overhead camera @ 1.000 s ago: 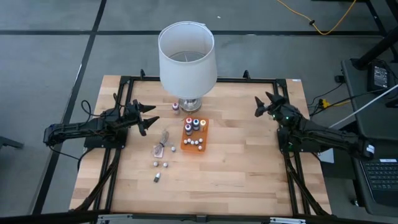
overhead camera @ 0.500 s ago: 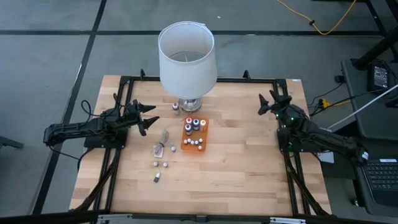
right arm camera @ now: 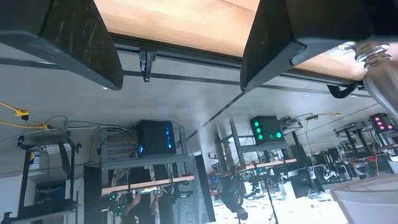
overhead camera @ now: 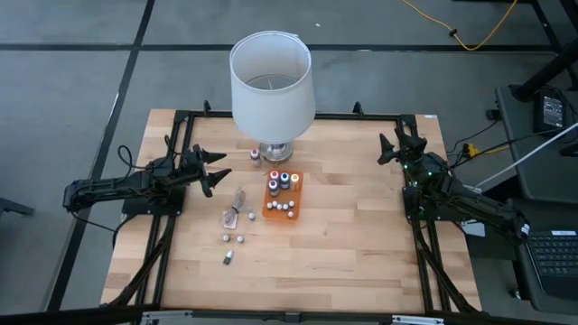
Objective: Pick & Place food coloring
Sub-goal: Put the small blue food coloring bottle into the orange bin
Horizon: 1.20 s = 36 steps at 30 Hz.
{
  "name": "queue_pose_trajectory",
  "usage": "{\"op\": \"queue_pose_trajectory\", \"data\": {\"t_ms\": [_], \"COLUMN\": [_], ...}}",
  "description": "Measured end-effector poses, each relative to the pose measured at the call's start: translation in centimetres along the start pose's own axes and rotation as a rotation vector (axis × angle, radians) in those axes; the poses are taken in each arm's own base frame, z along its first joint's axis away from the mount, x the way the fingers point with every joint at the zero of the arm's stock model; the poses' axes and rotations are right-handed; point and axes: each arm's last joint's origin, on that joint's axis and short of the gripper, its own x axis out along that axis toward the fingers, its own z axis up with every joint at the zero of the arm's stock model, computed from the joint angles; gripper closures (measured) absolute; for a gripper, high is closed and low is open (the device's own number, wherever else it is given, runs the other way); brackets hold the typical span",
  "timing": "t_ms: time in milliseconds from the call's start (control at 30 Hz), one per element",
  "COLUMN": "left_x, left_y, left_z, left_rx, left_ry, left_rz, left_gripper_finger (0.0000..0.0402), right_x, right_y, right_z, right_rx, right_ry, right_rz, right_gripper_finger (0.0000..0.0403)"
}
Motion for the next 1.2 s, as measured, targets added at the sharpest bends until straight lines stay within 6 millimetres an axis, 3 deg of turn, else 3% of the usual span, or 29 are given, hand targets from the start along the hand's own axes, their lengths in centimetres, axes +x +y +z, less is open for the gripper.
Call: {"op": "queue_pose_trajectory", "data": {"t_ms": [800,1033,1200], "left_x": [0.0,-0.01,0.0], "left_y": [0.0,0.21,0.13], "left_z": [-0.01,0.11,0.1], "left_rx": [0.0,-0.005,-0.095], "left_ry": [0.001,-0.023,-0.019], "left_rz": [0.0,0.077,0.046], "left_gripper_finger": [0.0107,0.0107,0.0107], "right_x": [0.0,0.0,0.0], "right_y": [0.01,0.01,0.01], "right_z": [-0.01,-0.01,-0.01], "right_rx": [-0.001,-0.001,-0.001], "right_ry": [0.001,0.001,0.001], "right_rz": [0.0,0.0,0.0], "right_gripper_finger": [0.0079,0.0079,0.0079]}}
